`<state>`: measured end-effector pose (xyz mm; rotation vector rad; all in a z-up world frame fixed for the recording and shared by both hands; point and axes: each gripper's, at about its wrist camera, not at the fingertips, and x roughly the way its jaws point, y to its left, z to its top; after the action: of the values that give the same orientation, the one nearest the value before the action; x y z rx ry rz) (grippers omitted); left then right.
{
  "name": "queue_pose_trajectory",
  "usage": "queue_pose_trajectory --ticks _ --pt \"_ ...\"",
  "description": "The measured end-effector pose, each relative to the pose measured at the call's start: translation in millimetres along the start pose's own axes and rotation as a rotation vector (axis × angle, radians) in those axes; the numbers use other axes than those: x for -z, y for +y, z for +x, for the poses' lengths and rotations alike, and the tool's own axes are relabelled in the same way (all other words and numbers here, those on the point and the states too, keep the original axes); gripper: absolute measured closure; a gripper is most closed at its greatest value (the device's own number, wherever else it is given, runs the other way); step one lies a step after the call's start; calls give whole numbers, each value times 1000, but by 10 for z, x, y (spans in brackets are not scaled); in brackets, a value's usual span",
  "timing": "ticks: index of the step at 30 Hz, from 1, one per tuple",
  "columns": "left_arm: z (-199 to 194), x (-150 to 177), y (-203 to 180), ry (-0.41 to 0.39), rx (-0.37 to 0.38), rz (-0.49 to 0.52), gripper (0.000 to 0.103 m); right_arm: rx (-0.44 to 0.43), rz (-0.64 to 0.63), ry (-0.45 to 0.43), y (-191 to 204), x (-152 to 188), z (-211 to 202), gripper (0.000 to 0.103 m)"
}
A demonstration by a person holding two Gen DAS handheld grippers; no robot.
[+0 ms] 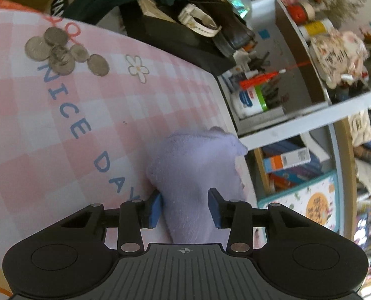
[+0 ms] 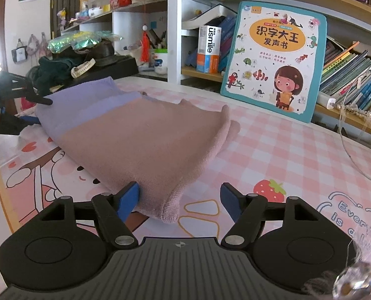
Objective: Fold clothes
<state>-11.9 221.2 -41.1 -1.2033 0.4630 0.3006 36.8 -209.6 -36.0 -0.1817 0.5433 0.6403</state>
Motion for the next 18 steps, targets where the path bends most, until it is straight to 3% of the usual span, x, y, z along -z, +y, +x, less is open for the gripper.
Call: queue_pose_trajectory --ticks 4,6,8,12,14,16,18 --pt "11 2 -18 4 -14 32 74 -9 11 6 -23 -1 6 35" --pt "24 11 -49 6 -18 70 88 -13 16 8 -34 -1 8 35" --pt "-6 37 -124 -10 -8 135 93 -15 20 10 -42 -2 8 35" --pt "-242 291 -622 -104 58 477 93 -10 28 16 -56 -8 16 35" --pt "-314 402 -787 -124 90 584 92 -1 40 20 -78 -7 21 35" --pt "-286 393 -793 -118 89 583 90 -4 53 21 -99 -6 20 35" --pt "-185 302 -685 -86 67 505 79 -9 61 21 -112 -3 20 35"
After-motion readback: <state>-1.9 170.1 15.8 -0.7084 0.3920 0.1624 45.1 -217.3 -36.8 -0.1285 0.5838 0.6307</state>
